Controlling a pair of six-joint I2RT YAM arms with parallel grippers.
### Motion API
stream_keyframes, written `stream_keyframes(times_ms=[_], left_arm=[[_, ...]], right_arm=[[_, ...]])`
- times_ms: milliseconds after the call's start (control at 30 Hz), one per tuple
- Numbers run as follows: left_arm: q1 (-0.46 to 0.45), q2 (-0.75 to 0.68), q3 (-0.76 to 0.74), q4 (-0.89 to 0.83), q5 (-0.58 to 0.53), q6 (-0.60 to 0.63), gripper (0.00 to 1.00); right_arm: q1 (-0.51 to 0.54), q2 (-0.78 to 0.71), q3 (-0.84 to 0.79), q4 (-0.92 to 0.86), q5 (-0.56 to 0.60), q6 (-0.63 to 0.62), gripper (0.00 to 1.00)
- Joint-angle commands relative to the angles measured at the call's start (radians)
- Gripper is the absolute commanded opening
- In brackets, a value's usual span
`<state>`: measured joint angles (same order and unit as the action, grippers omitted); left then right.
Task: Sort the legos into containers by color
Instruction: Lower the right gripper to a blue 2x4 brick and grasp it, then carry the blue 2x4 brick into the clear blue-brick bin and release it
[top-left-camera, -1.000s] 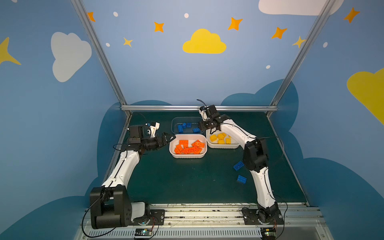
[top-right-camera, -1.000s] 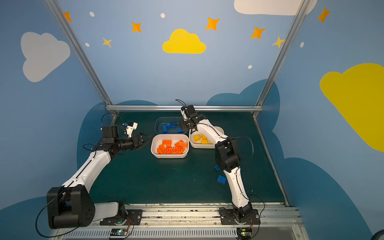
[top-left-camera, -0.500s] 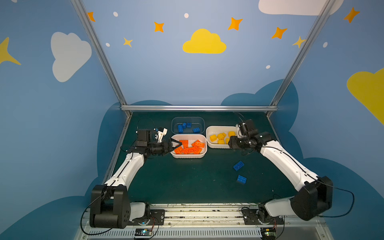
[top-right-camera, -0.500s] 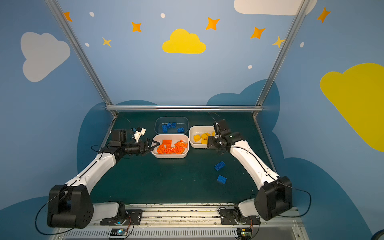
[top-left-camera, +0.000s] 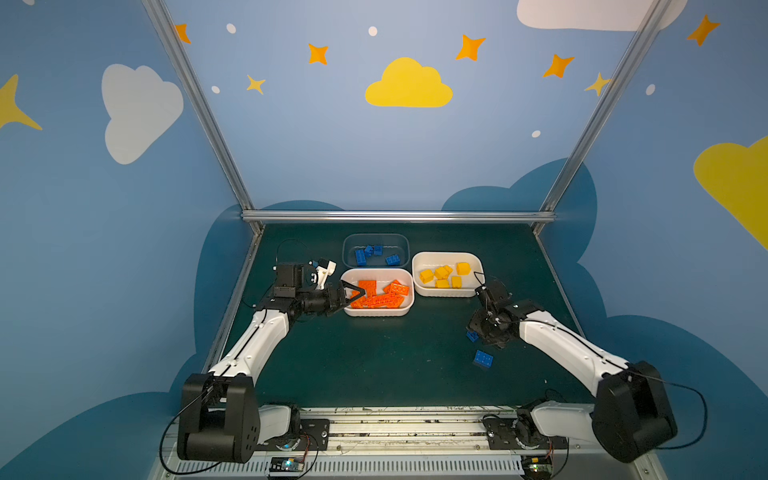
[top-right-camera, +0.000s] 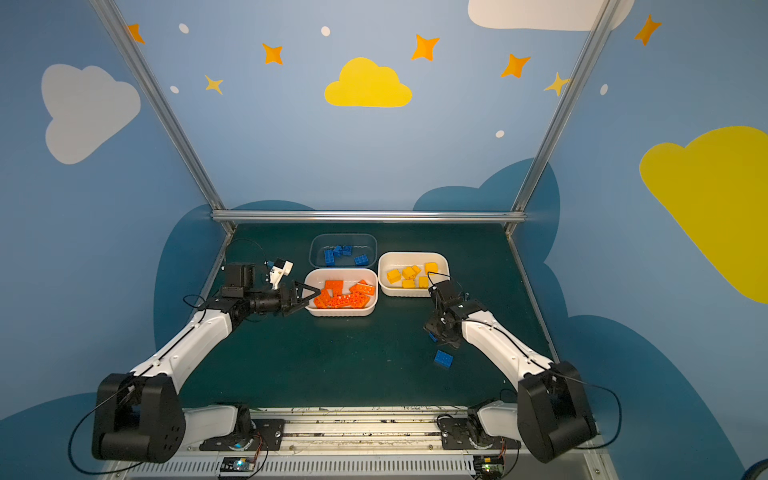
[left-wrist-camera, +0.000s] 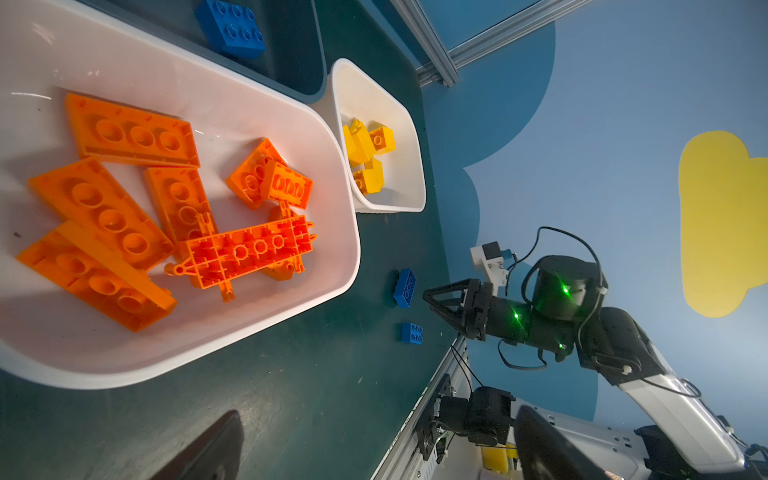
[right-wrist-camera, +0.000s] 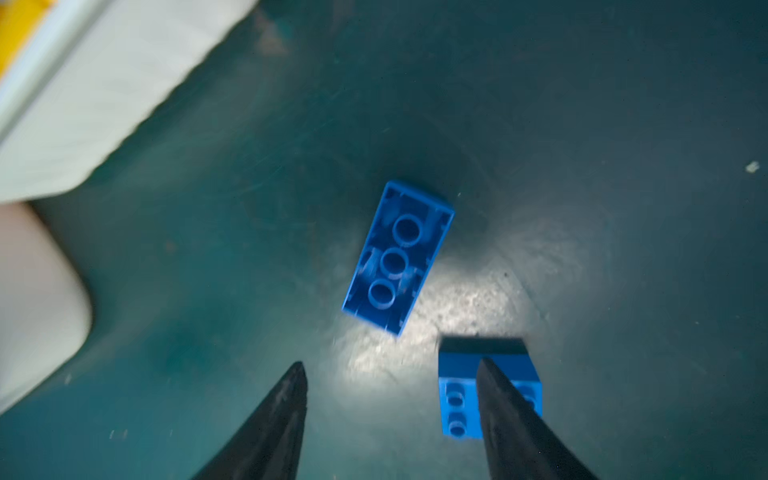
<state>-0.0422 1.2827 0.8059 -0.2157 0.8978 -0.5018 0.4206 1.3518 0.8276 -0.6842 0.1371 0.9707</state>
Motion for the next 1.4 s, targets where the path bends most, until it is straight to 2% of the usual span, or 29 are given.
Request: stream_keyframes(times_ms=[0,200,300,533,633,767,933,1133,1367], left_arm=[[-0.004,-0.021,-0.010,0.009,0.010,0.008,1.00],[-0.005,-0.026,-0.016,0.024,0.010,-0.003,1.00],[-0.005,-0.022,-0.013,0.023,0.012,-0.001,1.00],[-0.005,-0.017,0.003,-0.012,0.009,0.021,1.00],[-0.005,-0.017,0.014,-0.032,0.010,0.031,1.00],[-0.005,-0.019,0.029,-0.055,0.009,0.042,1.00],[-0.005,-0.008,0.050,-0.065,0.004,0.045,1.00],[-0.005,0.011,0.067,-0.059,0.005,0.038,1.00],[-0.005,0.034,0.075,-0.059,0.006,0.040,1.00]], right_arm=[[-0.015,0.081,0.048,0.018,0.027,0.035,0.62],[-0.039,0.166,0.042,0.073,0.018,0.039,0.59],[-0.055,0.196,0.037,0.092,0.016,0.027,0.54],[-0.069,0.218,0.036,0.091,-0.027,-0.012,0.25],[-0.071,0.181,0.085,0.058,-0.063,-0.087,0.18],[-0.062,0.197,0.264,-0.030,-0.180,-0.245,0.16],[-0.005,0.268,0.482,-0.011,-0.276,-0.328,0.14],[0.083,0.521,0.869,-0.058,-0.318,-0.427,0.15],[0.111,0.851,1.301,-0.108,-0.331,-0.471,0.15]])
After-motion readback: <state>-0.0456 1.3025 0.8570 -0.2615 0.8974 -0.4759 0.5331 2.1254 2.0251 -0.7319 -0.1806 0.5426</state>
